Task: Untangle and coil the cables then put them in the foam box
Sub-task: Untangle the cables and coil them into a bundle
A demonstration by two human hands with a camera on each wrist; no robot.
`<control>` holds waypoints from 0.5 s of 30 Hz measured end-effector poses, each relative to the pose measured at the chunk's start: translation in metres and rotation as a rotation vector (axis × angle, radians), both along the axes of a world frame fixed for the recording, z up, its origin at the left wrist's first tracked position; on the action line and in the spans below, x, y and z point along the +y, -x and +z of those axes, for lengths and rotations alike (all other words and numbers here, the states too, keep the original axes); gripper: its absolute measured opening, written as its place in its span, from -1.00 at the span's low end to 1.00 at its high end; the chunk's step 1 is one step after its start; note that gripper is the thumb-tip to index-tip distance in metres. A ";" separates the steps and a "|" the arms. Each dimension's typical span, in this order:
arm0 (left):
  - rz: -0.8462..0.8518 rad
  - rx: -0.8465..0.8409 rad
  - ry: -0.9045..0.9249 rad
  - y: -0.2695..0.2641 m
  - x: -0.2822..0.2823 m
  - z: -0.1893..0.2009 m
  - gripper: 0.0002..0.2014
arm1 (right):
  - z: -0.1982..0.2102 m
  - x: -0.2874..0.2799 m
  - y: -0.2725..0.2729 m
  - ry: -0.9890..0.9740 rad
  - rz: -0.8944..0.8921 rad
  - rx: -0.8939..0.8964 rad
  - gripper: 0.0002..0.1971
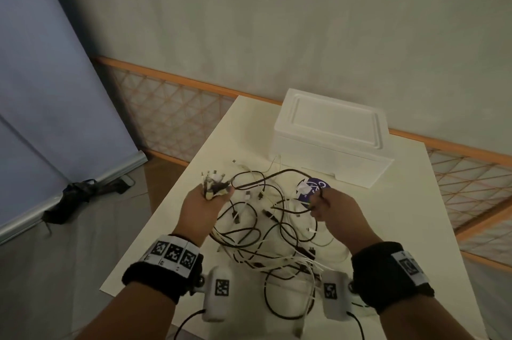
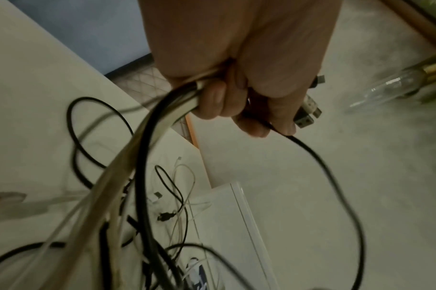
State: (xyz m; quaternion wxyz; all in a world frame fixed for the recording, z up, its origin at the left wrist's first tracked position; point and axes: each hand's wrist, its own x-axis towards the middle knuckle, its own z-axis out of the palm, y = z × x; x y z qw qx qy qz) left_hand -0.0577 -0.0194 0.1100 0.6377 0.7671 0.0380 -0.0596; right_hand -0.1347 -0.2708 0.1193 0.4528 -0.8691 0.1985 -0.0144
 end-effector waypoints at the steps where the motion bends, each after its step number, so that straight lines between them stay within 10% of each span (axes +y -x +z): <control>1: -0.039 -0.012 -0.014 0.002 -0.001 -0.002 -0.94 | 0.006 0.007 -0.003 -0.135 -0.023 -0.036 -0.83; 9: -0.630 -0.119 -0.313 0.014 -0.033 0.000 -0.81 | 0.041 0.053 -0.017 -0.371 0.168 -0.158 -0.85; 13: -0.449 -0.006 -0.137 0.012 -0.036 0.009 -0.94 | 0.033 0.054 -0.019 -0.495 0.146 -0.204 -0.81; 15: -0.340 0.022 -0.012 0.011 -0.032 0.018 -0.88 | 0.022 0.054 -0.020 -0.252 0.202 -0.149 -0.71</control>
